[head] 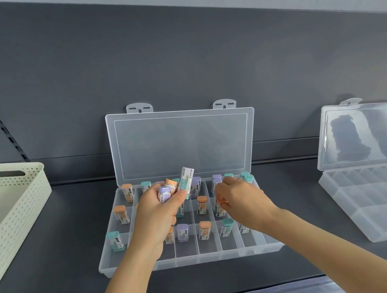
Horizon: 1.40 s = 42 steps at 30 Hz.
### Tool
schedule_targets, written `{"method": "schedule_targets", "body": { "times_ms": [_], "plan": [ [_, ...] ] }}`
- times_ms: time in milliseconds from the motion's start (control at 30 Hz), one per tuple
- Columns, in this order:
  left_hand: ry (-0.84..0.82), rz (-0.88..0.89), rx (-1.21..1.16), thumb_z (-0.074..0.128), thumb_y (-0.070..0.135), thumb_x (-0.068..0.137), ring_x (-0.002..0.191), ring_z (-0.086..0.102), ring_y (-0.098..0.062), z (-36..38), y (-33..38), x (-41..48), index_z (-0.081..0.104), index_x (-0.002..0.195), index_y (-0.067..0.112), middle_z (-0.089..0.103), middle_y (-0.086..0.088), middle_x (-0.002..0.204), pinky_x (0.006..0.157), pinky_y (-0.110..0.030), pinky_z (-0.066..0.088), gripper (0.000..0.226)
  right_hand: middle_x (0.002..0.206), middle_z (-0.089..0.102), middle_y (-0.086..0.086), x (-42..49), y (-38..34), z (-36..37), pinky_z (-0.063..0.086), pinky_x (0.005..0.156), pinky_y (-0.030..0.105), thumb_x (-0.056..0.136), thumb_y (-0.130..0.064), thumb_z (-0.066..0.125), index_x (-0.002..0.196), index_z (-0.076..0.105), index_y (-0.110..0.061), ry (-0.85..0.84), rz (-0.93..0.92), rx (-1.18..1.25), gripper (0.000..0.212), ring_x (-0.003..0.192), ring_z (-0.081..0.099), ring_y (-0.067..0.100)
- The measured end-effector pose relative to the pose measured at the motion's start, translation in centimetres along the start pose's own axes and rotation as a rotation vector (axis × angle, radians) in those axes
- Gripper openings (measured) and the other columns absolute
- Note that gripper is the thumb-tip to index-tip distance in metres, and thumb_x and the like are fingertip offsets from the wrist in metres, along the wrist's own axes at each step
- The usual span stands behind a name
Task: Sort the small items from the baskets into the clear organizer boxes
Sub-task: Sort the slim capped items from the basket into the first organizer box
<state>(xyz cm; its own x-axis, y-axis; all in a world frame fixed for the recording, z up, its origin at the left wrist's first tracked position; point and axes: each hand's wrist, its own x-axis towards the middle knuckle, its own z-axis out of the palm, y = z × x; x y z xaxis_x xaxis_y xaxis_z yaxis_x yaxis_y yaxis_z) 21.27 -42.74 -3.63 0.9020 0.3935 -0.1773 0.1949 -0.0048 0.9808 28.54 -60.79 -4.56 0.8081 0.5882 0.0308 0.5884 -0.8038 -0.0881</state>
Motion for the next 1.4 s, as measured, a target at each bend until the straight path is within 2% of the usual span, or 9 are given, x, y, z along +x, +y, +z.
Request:
{"method": "schedule_targets", "body": {
  "times_ms": [267, 533, 667, 867, 967, 1067, 1167, 1300, 1400],
  "plan": [
    [0.000, -0.016, -0.011, 0.069, 0.024, 0.085, 0.060, 0.050, -0.013, -0.7, -0.3, 0.0, 0.060, 0.112, 0.016, 0.057, 0.000, 0.077, 0.041, -0.017, 0.038, 0.030, 0.108, 0.060, 0.000, 0.0, 0.0, -0.7, 0.056, 0.075, 0.032, 0.091, -0.022, 0.058, 0.108, 0.056, -0.017, 0.015, 0.037, 0.073, 0.017, 0.087, 0.060, 0.019],
    [0.043, 0.083, 0.159, 0.068, 0.020, 0.085, 0.058, 0.049, -0.014, -3.2, 0.6, 0.1, 0.058, 0.088, 0.024, 0.061, -0.002, 0.077, 0.049, -0.027, 0.039, 0.010, 0.092, 0.067, 0.000, 2.5, -1.7, -5.0, 0.052, 0.076, 0.018, 0.084, -0.009, 0.067, 0.106, 0.067, -0.011, 0.083, 0.050, 0.526, 0.022, 0.079, 0.063, 0.010],
    [0.030, 0.086, 0.198, 0.069, 0.023, 0.084, 0.061, 0.052, -0.015, -3.1, 1.2, -0.1, 0.057, 0.086, 0.024, 0.061, -0.002, 0.077, 0.051, -0.026, 0.042, 0.012, 0.091, 0.070, 0.005, 4.1, -4.4, -5.4, 0.057, 0.073, 0.023, 0.085, -0.010, 0.068, 0.107, 0.067, -0.009, 0.020, 0.073, 0.837, 0.022, 0.072, 0.065, 0.011],
    [0.004, 0.099, 0.197, 0.068, 0.021, 0.084, 0.055, 0.049, -0.011, -3.8, 1.4, -0.1, 0.059, 0.086, 0.021, 0.057, 0.002, 0.069, 0.049, -0.020, 0.039, 0.010, 0.076, 0.069, 0.002, 5.0, -6.0, -5.4, 0.058, 0.068, 0.025, 0.085, -0.005, 0.068, 0.091, 0.067, -0.012, -0.042, 0.054, 0.985, 0.009, 0.067, 0.067, 0.011],
    [0.000, 0.103, 0.199, 0.067, 0.022, 0.085, 0.057, 0.053, -0.011, -4.0, 1.4, -0.1, 0.057, 0.083, 0.025, 0.059, 0.005, 0.070, 0.049, -0.018, 0.042, 0.010, 0.075, 0.068, 0.003, 5.2, -6.3, -5.7, 0.059, 0.069, 0.028, 0.084, -0.006, 0.069, 0.088, 0.066, -0.013, -0.048, 0.029, 0.954, 0.009, 0.067, 0.067, 0.017],
    [0.048, 0.094, 0.138, 0.065, 0.025, 0.087, 0.062, 0.057, -0.015, -4.4, 0.8, 0.3, 0.061, 0.081, 0.026, 0.062, 0.001, 0.070, 0.059, -0.030, 0.050, 0.008, 0.078, 0.068, 0.004, 6.1, -5.7, -5.9, 0.057, 0.066, 0.021, 0.083, -0.006, 0.069, 0.088, 0.067, -0.011, 0.060, 0.029, 0.864, 0.008, 0.065, 0.066, 0.015],
    [0.081, 0.064, 0.089, 0.059, 0.022, 0.091, 0.064, 0.056, -0.017, -5.1, 0.2, 0.8, 0.062, 0.085, 0.025, 0.061, -0.004, 0.073, 0.063, -0.033, 0.049, 0.007, 0.081, 0.066, -0.001, 7.1, -4.9, -5.6, 0.049, 0.066, 0.013, 0.083, -0.006, 0.067, 0.090, 0.069, -0.009, 0.190, -0.045, 0.554, 0.008, 0.071, 0.062, 0.012],
    [0.084, 0.031, 0.018, 0.060, 0.017, 0.091, 0.071, 0.065, -0.016, -5.8, 0.1, 0.7, 0.061, 0.087, 0.026, 0.067, -0.004, 0.079, 0.071, -0.032, 0.057, 0.010, 0.088, 0.066, 0.006, 7.7, -5.0, -3.1, 0.050, 0.073, 0.028, 0.085, -0.007, 0.060, 0.091, 0.068, -0.006, 0.099, -0.163, 0.301, 0.009, 0.079, 0.060, 0.022],
    [0.069, 0.023, -0.033, 0.063, 0.012, 0.089, 0.076, 0.068, -0.016, -6.0, 0.1, 0.4, 0.061, 0.088, 0.026, 0.068, -0.003, 0.082, 0.064, -0.023, 0.057, 0.014, 0.090, 0.063, 0.011, 8.1, -5.4, -2.1, 0.052, 0.072, 0.037, 0.087, -0.008, 0.056, 0.091, 0.066, -0.006, 0.107, -0.153, 0.221, 0.011, 0.075, 0.056, 0.027]
  ]
}}
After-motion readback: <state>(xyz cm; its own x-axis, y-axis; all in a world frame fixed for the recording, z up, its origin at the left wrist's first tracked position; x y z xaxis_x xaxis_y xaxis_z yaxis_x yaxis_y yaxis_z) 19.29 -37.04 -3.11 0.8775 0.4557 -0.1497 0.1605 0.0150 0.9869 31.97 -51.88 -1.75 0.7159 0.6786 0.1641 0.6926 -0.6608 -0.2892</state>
